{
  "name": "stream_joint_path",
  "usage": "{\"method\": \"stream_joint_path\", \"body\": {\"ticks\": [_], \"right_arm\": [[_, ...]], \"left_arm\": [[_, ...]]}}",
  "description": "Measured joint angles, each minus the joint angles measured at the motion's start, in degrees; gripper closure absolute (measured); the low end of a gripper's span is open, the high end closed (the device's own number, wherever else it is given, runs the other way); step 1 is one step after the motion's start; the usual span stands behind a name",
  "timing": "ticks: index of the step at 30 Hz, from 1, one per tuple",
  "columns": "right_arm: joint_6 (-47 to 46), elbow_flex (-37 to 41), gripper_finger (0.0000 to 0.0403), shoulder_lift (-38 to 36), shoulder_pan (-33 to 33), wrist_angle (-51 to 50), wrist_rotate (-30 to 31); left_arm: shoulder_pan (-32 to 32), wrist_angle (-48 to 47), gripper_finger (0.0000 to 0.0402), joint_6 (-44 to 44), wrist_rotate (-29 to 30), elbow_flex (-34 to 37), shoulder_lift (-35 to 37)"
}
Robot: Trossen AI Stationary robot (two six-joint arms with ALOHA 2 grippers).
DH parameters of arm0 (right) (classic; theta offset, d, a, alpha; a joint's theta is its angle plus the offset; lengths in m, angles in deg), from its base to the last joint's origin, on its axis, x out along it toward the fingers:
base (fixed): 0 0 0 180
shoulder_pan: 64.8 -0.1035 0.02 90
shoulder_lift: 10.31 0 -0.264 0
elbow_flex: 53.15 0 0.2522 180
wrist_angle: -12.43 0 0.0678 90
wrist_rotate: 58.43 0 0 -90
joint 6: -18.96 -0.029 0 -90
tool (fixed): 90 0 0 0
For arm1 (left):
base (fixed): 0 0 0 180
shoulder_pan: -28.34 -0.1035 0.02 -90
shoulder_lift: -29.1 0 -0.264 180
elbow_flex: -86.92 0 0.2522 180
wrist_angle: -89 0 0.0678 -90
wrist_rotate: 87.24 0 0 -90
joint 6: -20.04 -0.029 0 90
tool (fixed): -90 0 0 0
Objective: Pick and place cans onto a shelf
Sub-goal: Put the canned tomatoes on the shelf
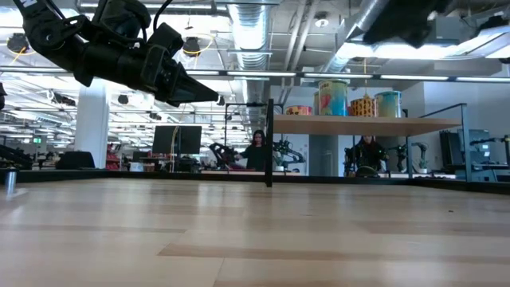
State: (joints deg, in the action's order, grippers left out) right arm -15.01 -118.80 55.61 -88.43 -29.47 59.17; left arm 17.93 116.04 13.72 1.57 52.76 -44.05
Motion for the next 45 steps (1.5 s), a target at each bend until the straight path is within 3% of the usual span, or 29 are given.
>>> {"method": "stream_joint_path", "body": {"ticks": [7, 12, 23, 28, 35, 40, 45], "right_arm": [[-20.5, -5.8, 0.0399, 4.9, -9.3, -13.8, -0.3], [-31.5, -12.5, 0.0399, 10.3, -13.9, -23.6, -3.7], [-52.2, -24.9, 0.0391, 21.2, -20.8, -38.4, -23.6], [-58.9, -29.3, 0.0359, 26.8, -23.8, -41.1, -29.7], [-66.7, -31.6, 0.0282, 33.8, -28.4, -45.6, -36.9], [-69.6, -31.6, 0.0239, 36.3, -30.3, -47.0, -37.6], [-70.7, -31.2, 0.0233, 38.3, -30.8, -50.4, -36.7]], "left_arm": [[0.0, 0.1, 0.0401, 0.1, 0.0, 0.0, 0.0], [0.0, 0.2, 0.0401, 0.1, 0.0, 0.0, 0.0], [0.0, 0.2, 0.0401, 0.1, 0.0, 0.0, 0.0], [0.0, 0.2, 0.0401, 0.1, 0.0, 0.0, 0.0], [0.0, 0.1, 0.0401, 0.4, 0.0, 0.0, 0.0], [0.0, 0.1, 0.0401, 0.4, 0.0, 0.0, 0.0], [0.0, 0.1, 0.0401, 0.4, 0.0, 0.0, 0.0]]}}
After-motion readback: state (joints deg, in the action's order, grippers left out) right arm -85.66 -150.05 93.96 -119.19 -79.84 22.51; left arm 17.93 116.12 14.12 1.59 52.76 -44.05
